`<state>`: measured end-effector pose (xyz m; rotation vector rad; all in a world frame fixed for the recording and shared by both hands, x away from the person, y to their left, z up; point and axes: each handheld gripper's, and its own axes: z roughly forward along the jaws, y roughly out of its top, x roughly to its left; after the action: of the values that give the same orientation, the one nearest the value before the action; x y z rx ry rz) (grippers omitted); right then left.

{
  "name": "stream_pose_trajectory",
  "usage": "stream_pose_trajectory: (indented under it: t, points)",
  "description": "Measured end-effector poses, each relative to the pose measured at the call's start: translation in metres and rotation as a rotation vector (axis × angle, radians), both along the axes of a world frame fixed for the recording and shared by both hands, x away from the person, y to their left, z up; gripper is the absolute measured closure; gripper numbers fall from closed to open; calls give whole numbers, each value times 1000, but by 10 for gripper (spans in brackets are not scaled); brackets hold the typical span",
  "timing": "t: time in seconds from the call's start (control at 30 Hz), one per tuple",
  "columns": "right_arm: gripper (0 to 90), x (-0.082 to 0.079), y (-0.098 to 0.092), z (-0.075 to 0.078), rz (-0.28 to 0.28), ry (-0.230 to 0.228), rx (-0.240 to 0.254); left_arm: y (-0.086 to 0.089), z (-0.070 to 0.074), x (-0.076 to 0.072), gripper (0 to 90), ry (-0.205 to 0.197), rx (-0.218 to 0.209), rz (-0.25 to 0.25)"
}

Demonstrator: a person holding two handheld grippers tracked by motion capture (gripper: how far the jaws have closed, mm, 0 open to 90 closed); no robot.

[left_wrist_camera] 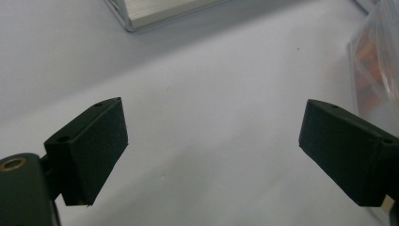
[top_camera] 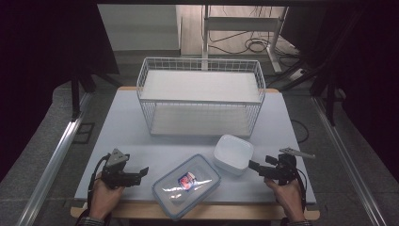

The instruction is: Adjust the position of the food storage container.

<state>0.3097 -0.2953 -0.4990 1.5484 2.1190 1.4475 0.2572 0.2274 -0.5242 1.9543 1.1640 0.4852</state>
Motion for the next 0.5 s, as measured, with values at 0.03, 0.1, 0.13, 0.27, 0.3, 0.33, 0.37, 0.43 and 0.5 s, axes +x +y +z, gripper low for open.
stream_pose_trajectory:
  t: [0.03,0.1,0.13,0.27,0.3,0.33,0.37,0.43,0.5]
  points:
    - [45,0,1,0,8,-2,-16,-1,-1,0,81,2,5,-8]
    - [45,0,2,0,16,-2,-30,-1,-1,0,75,-2,8,-10]
    - [45,0,3,1,21,0,-36,-1,-1,0,75,-8,10,-10]
    - [58,-1,7,3,28,-2,-92,2,1,-1,63,-22,-20,4]
    - [66,-1,7,3,24,-4,-105,3,1,-2,61,-25,-25,2]
    - [74,-1,8,4,26,-8,-117,3,2,-2,61,-26,-28,2]
    - [82,-2,8,4,25,-9,-125,2,2,-2,59,-26,-26,0]
    - [92,-1,8,4,24,-10,-132,2,2,-2,56,-26,-21,-3]
    - [126,-2,8,5,24,-11,-145,0,2,-3,53,-24,-8,-13]
